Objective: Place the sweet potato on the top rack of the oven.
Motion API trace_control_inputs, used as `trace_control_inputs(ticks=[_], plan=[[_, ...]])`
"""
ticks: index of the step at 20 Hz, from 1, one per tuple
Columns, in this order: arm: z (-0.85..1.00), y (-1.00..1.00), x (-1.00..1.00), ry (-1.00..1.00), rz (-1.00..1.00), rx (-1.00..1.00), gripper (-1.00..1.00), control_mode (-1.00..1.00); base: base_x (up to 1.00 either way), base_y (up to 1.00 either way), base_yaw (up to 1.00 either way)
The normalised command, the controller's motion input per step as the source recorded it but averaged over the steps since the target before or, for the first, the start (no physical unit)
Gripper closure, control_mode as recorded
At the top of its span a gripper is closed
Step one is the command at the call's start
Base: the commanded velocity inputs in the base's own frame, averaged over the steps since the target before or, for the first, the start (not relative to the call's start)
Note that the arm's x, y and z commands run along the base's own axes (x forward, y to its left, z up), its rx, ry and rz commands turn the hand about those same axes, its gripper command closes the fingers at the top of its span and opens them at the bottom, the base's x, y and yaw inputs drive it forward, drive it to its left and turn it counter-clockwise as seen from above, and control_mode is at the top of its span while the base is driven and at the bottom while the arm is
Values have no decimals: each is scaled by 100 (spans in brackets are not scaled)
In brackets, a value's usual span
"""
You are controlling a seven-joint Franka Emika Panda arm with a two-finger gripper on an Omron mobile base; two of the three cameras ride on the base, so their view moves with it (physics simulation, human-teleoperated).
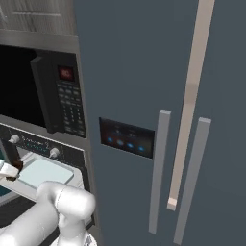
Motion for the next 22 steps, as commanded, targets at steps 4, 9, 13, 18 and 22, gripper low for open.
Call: trace_control_inputs(ticks=[4,9,13,18,22], plan=[[-35,3,14,0,-5,10,100,-100,0,0,0],[-6,0,33,0,-5,8,100,-100,0,0,0],[-39,1,31,-1,0,0,100,-100,0,0,0],[-43,0,44,0,0,0,100,-100,0,0,0],[-49,14,30,0,0,0,100,-100,0,0,0]])
